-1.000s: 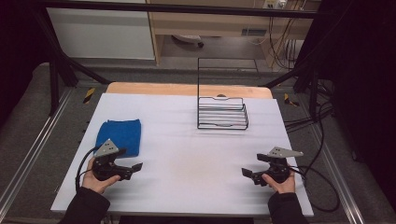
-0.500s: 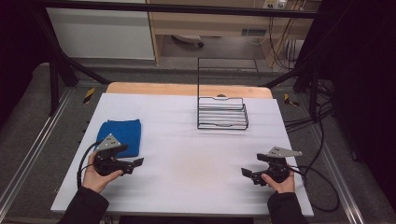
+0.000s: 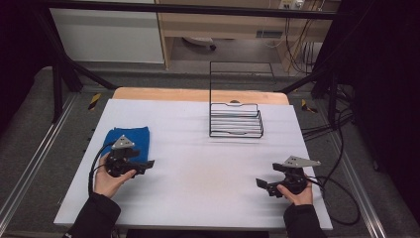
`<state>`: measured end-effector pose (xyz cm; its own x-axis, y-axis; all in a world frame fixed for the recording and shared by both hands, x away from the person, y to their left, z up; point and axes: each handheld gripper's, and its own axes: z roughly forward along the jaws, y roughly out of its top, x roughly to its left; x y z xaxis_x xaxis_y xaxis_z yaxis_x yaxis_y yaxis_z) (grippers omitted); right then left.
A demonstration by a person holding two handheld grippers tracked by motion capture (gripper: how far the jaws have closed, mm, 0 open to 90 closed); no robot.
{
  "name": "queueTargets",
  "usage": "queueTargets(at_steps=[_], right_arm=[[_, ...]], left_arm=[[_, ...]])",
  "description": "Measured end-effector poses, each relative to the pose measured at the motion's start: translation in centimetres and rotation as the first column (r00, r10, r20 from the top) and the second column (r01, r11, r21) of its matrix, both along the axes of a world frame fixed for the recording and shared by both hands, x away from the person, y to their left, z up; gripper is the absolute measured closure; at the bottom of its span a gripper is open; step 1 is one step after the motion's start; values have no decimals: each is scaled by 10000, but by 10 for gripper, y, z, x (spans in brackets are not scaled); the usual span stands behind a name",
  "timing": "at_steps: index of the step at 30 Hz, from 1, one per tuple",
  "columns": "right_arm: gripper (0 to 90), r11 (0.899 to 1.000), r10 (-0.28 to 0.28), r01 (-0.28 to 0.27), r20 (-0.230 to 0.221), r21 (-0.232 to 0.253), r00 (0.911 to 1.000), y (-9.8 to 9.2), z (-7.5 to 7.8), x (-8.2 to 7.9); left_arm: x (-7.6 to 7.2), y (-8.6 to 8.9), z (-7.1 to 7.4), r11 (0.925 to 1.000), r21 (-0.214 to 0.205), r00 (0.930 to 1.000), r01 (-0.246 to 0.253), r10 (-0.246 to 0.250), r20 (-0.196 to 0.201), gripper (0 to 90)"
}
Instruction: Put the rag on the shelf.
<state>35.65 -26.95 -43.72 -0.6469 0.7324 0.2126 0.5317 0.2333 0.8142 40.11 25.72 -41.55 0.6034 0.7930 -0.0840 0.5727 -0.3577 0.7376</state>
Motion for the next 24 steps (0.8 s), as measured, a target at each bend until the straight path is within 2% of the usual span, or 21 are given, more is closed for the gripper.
queueTargets(at_steps=[3, 4, 7, 11, 14, 19, 24], right_arm=[[12, 10000, 29, -30, -94, -35, 10000, 1, 0, 0], [12, 10000, 29, -30, -94, -35, 10000, 1, 0, 0], [12, 10000, 25, -25, -95, -46, 10000, 0, 0, 0], [12, 10000, 24, -24, -23, -52, 10000, 0, 0, 0], [12, 10000, 12, -12, -52, -55, 10000, 0, 0, 0], [12, 10000, 12, -12, -77, -73, 10000, 0, 0, 0], [12, 10000, 16, -17, -82, -84, 10000, 0, 0, 0]], left_arm=[[3, 3, -5, 9992, 345, 9997, -223, 226, -83, 358], [3, 3, -6, 9990, 409, 9998, -196, 200, -97, 358], [3, 1, -8, 9975, 694, 9999, -127, 133, -94, 474], [4, -2, -13, 9961, 874, 9997, -89, 110, -226, 520], [7, -5, -18, 9916, 1294, 9996, -56, 90, -259, 572], [10, -5, -23, 9886, 1493, 9993, -188, 235, -293, 632], [11, -4, -25, 9888, 1441, 9988, -381, 419, -234, 695]])
